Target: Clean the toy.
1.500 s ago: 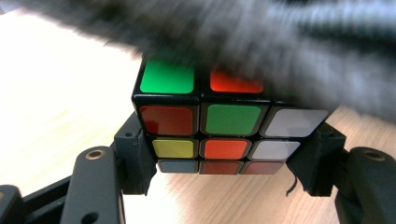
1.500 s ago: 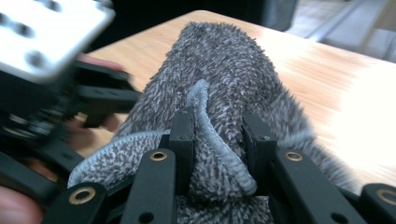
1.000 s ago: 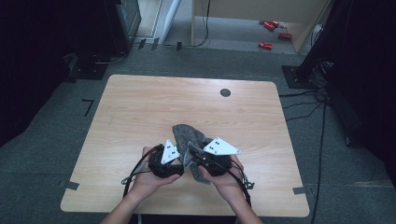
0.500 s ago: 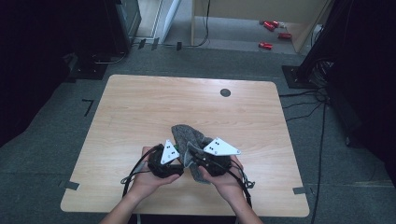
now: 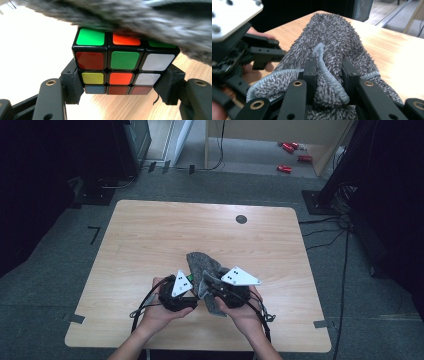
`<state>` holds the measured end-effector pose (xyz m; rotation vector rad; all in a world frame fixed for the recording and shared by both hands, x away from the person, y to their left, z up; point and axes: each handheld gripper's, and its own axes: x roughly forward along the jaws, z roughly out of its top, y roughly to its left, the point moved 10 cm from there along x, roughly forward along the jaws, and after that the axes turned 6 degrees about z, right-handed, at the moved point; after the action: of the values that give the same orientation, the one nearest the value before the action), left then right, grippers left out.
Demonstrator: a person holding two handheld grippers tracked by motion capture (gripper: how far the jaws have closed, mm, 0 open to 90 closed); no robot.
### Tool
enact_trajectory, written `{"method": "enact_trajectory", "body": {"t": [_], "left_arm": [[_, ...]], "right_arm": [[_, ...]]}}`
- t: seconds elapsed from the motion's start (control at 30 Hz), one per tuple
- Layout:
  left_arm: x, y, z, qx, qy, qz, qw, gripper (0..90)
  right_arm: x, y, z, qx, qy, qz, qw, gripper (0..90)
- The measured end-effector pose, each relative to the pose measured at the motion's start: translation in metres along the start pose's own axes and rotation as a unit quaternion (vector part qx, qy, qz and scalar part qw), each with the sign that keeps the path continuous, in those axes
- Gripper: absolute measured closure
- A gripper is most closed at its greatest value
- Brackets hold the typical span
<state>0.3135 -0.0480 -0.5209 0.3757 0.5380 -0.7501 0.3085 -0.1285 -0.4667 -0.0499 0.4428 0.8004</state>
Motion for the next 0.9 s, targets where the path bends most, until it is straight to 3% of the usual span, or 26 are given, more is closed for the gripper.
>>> {"method": "enact_trajectory", "body": {"t": [0.17, 0.23, 0.4, 0.53, 0.67, 0.77, 0.9], "left_arm": [[0.004, -0.01, -0.002, 0.01, 0.007, -0.002, 0.9999, 34.9], [0.003, -0.013, -0.001, 0.016, 0.004, -0.005, 0.9999, 34.9], [0.001, -0.005, -0.001, 0.014, 0.002, -0.001, 0.9999, 34.8], [0.003, -0.003, -0.004, 0.002, 0.008, 0.003, 1.0, 34.8], [0.005, -0.011, -0.004, 0.009, 0.008, 0.001, 0.9999, 34.8], [0.003, -0.014, 0.0, 0.013, 0.001, -0.002, 0.9999, 34.8], [0.001, -0.005, 0.001, 0.007, -0.001, 0.004, 1.0, 34.8]], "right_arm": [[0.007, 0.022, -0.003, -0.022, 0.016, 0.025, 0.9993, 72.3], [0.008, 0.021, -0.002, -0.023, 0.014, 0.023, 0.9994, 71.7], [0.003, 0.002, -0.001, 0.003, 0.005, 0.001, 1.0, 72.1], [0.003, 0.012, -0.005, -0.009, 0.024, 0.006, 0.9997, 73.8], [0.008, 0.026, -0.005, -0.025, 0.028, 0.016, 0.9992, 73.5], [0.006, 0.016, -0.001, -0.007, 0.015, 0.012, 0.9998, 72.8], [0.001, 0.003, -0.001, 0.009, 0.007, -0.008, 0.9999, 73.1]]}}
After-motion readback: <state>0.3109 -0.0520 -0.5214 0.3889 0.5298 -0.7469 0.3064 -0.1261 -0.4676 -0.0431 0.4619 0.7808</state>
